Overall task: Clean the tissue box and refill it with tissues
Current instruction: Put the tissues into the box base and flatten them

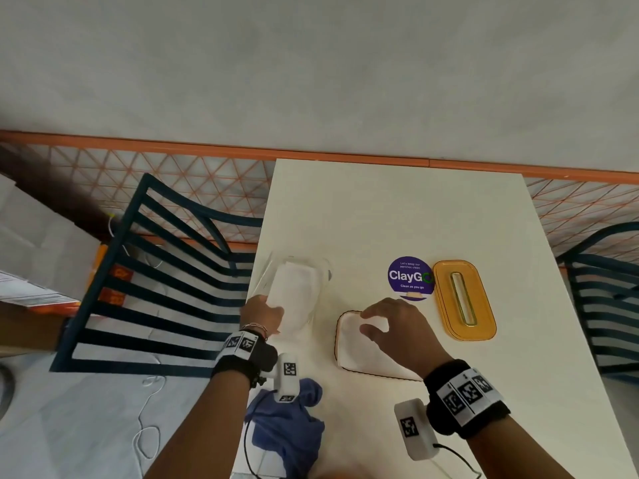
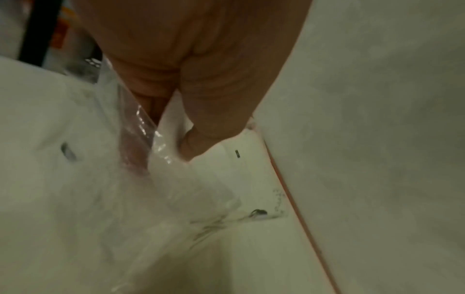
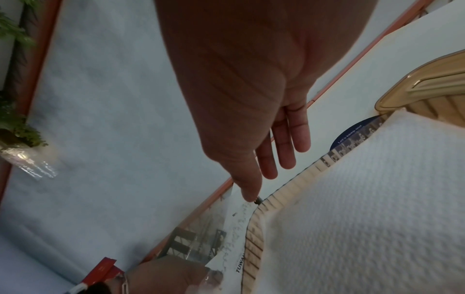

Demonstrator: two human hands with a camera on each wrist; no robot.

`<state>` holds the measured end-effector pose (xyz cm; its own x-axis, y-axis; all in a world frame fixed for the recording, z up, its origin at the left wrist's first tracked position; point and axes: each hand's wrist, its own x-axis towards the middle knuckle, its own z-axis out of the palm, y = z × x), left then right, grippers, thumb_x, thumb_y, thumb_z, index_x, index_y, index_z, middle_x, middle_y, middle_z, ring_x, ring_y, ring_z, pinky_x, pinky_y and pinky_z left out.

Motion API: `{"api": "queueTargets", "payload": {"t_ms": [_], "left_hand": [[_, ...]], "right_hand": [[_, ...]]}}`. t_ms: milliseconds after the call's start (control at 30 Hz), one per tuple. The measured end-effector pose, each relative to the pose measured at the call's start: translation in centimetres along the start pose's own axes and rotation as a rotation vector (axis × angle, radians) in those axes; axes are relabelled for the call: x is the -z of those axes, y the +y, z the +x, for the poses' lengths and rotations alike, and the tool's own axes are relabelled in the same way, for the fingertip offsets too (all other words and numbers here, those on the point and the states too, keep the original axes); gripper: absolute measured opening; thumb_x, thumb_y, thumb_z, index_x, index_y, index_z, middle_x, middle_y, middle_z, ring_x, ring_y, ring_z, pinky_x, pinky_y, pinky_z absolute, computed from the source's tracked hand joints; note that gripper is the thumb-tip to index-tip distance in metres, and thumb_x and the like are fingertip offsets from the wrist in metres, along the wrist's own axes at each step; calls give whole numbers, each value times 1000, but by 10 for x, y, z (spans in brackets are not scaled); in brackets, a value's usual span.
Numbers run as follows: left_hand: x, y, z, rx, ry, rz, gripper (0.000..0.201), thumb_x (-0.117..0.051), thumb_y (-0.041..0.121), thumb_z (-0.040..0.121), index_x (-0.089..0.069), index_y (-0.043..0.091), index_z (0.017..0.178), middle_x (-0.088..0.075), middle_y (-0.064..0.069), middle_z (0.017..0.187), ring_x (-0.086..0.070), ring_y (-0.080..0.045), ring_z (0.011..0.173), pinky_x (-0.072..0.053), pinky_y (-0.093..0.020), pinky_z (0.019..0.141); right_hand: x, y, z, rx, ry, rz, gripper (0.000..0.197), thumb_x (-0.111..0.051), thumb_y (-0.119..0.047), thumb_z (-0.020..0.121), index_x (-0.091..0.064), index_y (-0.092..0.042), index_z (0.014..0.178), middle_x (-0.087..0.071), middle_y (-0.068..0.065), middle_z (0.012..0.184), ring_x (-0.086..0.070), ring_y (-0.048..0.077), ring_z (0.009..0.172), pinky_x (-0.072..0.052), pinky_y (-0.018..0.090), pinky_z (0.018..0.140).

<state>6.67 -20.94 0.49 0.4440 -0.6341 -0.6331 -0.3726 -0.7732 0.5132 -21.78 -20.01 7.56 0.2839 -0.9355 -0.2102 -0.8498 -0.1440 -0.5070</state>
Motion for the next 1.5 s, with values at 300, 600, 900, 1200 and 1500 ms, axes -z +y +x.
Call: {"api": "queueTargets", "payload": {"t_ms": [300, 600, 900, 1200, 1500], "left_hand": [[-9, 14, 6, -117, 77, 487, 46, -64, 21, 93, -56, 13, 137, -62, -12, 138, -58, -34, 127, -51, -45, 101], [-17, 20, 1, -120, 73, 681, 68, -76, 49, 83, -52, 11, 135, -56, -13, 140, -52, -35, 132, -42, -52, 111], [-15, 29, -5, -103, 199, 655, 46, -79, 37, 81, -65, 13, 118, -68, -10, 122, -63, -33, 116, -48, -47, 101], [22, 35, -46, -263, 97, 29, 20, -77, 25, 82, -76, 20, 102, -74, 6, 93, -69, -20, 96, -54, -33, 85], [31, 61, -149, -608, -158, -106, 14, -87, 19, 76, -81, 29, 84, -78, 14, 84, -72, -3, 81, -57, -18, 70]], "right_hand": [[5, 11, -6, -66, -20, -12, 25, -75, -39, 88, -75, -30, 112, -72, -13, 116, -64, 7, 104, -48, 23, 95], [7, 12, -17, -130, -49, -10, 27, -75, -40, 89, -74, -31, 114, -69, -13, 123, -62, 8, 111, -46, 23, 99], [17, 17, -23, -146, -37, -32, 29, -76, -38, 88, -73, -30, 116, -69, -12, 126, -60, 10, 116, -47, 26, 102], [28, 14, -21, -98, 15, 62, 40, -81, -41, 82, -70, -33, 120, -70, -14, 123, -61, 6, 111, -50, 26, 100], [46, 7, -21, -45, -78, 619, 112, -97, -50, 55, -37, -39, 149, -53, -29, 140, -49, -9, 127, -40, 17, 103]]}}
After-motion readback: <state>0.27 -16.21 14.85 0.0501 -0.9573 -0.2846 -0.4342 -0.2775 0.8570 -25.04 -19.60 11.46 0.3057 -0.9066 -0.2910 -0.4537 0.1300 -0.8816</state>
